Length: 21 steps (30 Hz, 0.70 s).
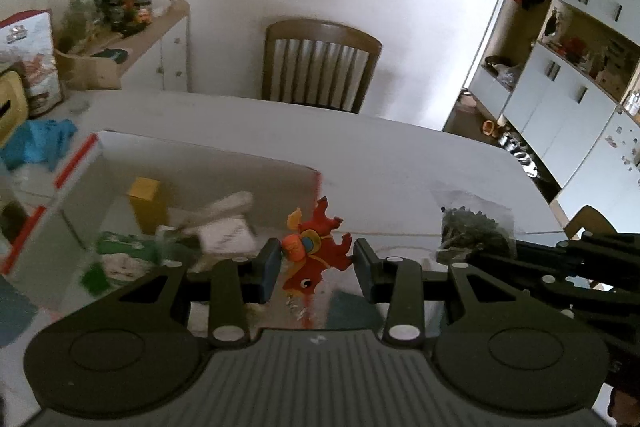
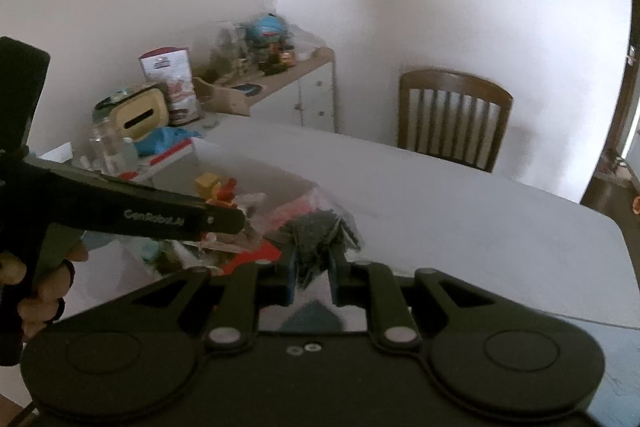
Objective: Organize objects
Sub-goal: 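Carry the plush keychain and dark mesh bag over the cardboard box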
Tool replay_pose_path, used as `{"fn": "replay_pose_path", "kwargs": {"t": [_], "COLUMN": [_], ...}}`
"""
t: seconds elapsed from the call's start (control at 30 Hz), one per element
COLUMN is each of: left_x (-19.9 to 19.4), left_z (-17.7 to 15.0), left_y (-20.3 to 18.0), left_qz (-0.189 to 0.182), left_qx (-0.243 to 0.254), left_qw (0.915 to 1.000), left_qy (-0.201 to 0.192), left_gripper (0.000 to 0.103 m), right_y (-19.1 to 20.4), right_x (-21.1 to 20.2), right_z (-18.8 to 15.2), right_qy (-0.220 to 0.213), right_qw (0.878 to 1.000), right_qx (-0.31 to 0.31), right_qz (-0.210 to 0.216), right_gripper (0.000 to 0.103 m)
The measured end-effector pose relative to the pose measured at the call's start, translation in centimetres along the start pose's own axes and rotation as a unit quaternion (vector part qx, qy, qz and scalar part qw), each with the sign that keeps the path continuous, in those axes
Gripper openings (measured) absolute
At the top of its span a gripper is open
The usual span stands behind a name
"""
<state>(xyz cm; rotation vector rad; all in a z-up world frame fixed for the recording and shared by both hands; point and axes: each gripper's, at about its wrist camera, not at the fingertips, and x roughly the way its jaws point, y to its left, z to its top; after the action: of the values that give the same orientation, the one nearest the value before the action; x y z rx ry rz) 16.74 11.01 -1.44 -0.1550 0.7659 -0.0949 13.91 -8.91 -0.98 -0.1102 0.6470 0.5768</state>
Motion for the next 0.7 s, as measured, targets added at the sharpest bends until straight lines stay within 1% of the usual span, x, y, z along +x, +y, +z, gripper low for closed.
{"fn": "replay_pose_path", "kwargs": {"t": [0.27, 0.43, 0.7], "left_x": [-1.5, -2.0, -1.0], "left_z": [0.5, 0.8, 1.6], "left_y": [5.4, 8.6, 13.3], "left_qz": [0.018, 0.034, 0.064], "left_qx": [-0.012, -0.016, -0.017], "left_qw": [0.9998, 0.9993, 0.9978], "left_qy": [-0.004, -0.006, 0.006], "left_gripper": [0.039, 0.039, 0.039], "right_y": [4.3, 6.3, 8.9], "right_x": [1.4, 2.7, 4.6], "right_z": [1.3, 1.9, 2.3], "right_qy": [-0.006, -0.004, 0.004], "right_qw": [1.0, 1.0, 0.999], "right_qx": [-0.016, -0.021, -0.03], "right_qz": [0.016, 0.018, 0.019], "right_gripper": [0.014, 0.014, 0.014]}}
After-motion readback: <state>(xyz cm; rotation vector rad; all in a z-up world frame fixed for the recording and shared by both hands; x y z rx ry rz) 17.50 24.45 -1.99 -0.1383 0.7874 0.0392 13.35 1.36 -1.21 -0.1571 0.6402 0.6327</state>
